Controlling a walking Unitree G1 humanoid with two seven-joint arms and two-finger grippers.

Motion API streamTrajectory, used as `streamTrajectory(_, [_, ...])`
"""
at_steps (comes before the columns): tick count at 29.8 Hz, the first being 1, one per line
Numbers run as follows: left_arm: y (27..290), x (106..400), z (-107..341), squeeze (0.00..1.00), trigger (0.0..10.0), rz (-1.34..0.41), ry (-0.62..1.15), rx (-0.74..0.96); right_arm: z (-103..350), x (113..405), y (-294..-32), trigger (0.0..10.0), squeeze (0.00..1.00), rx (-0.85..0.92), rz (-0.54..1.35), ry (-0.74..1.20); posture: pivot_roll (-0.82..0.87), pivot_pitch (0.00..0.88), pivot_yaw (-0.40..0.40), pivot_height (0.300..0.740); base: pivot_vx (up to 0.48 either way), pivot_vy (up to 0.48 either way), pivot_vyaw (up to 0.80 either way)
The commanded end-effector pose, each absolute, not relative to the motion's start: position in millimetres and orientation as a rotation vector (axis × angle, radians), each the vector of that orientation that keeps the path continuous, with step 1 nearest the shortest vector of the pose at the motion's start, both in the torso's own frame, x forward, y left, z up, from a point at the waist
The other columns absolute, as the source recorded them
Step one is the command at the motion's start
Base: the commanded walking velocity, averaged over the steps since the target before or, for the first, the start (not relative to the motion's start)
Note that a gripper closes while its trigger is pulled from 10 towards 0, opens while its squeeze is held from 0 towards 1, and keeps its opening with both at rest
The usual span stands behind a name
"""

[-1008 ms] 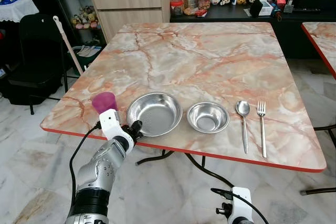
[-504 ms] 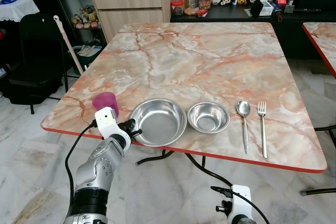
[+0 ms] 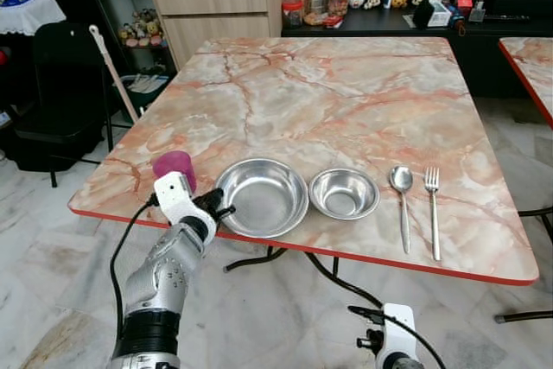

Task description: Setting the table

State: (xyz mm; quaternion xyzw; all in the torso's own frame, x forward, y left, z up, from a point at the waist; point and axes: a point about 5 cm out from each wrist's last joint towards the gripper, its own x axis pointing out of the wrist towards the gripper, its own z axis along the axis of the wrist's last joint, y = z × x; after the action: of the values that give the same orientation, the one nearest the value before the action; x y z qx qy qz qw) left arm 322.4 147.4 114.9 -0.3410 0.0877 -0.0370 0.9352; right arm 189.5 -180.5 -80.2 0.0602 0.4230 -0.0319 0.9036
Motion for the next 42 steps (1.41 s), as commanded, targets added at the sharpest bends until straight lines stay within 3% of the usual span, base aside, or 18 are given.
streamTrajectory(1, [156.7, 321.9, 124.3, 0.00, 0.0, -0.058, 0.102, -0.714, -80.3, 190.2, -177.6, 10.0, 0.00, 0.124, -0.053, 0.880, 0.03, 0.000, 0.063, 0.714, 0.000, 0.000, 0.00])
streamTrajectory(4, [158.4, 322.4, 131.0, 0.00, 0.0, -0.061, 0.050, -0.742, -80.2, 190.3, -177.8, 10.0, 0.00, 0.123, -0.051, 0.879, 0.03, 0.000, 0.060, 0.714, 0.000, 0.000, 0.00])
streamTrajectory(5, [158.8, 322.6, 131.9, 0.00, 0.5, -0.060, 0.040, -0.744, -80.2, 190.3, -177.9, 10.0, 0.00, 0.122, -0.050, 0.880, 0.03, 0.000, 0.060, 0.714, 0.000, 0.000, 0.00])
streamTrajectory(6, [159.2, 322.7, 133.1, 0.00, 2.9, -0.061, 0.028, -0.748, -80.2, 190.2, -177.9, 10.0, 0.00, 0.121, -0.050, 0.880, 0.03, 0.000, 0.060, 0.714, 0.000, 0.000, 0.00])
streamTrajectory(7, [159.3, 322.7, 134.8, 0.00, 10.0, -0.062, 0.011, -0.759, -80.2, 190.2, -178.1, 10.0, 0.00, 0.120, -0.049, 0.880, 0.02, 0.000, 0.058, 0.714, 0.000, 0.000, 0.00])
streamTrajectory(22, [146.9, 332.5, 167.4, 0.00, 10.0, -0.118, -0.195, -0.880, -79.6, 191.2, -175.6, 10.0, 0.00, 0.094, -0.014, 0.870, 0.01, 0.000, 0.054, 0.714, 0.000, 0.000, 0.00])
streamTrajectory(31, [138.6, 345.0, 178.5, 0.00, 10.0, -0.129, -0.250, -0.839, -78.9, 192.5, -173.7, 10.0, 0.00, 0.098, -0.013, 0.860, -0.02, 0.000, 0.066, 0.714, 0.000, 0.000, 0.00])
streamTrajectory(42, [132.5, 349.3, 182.3, 0.00, 10.0, -0.135, -0.279, -0.828, -81.2, 186.8, -181.0, 10.0, 0.00, 0.090, -0.045, 0.876, -0.02, 0.000, 0.053, 0.714, 0.000, -0.311, -0.29])
